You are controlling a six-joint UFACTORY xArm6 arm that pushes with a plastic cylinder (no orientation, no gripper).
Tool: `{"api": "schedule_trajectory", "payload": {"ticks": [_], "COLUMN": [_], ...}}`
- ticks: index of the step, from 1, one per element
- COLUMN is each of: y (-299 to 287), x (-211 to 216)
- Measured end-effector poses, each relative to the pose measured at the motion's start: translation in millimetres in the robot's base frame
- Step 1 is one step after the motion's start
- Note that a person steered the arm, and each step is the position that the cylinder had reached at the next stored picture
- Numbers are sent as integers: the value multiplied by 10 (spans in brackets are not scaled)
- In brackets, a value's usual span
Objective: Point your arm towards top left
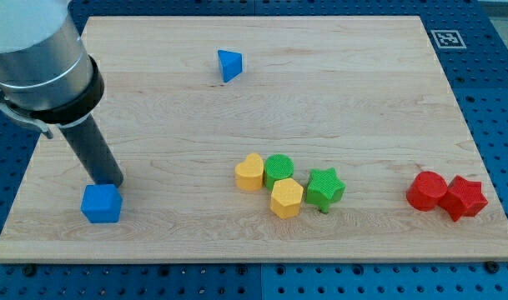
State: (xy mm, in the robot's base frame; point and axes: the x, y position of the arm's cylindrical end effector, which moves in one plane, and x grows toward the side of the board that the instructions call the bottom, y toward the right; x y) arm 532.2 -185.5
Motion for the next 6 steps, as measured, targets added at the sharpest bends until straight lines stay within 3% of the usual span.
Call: {"api": "schedule_trajectory", "payload": {"ticks": [2, 3, 5, 6], "y": [-2, -82, -279, -4], "x": [161, -294, -1852, -2437]}}
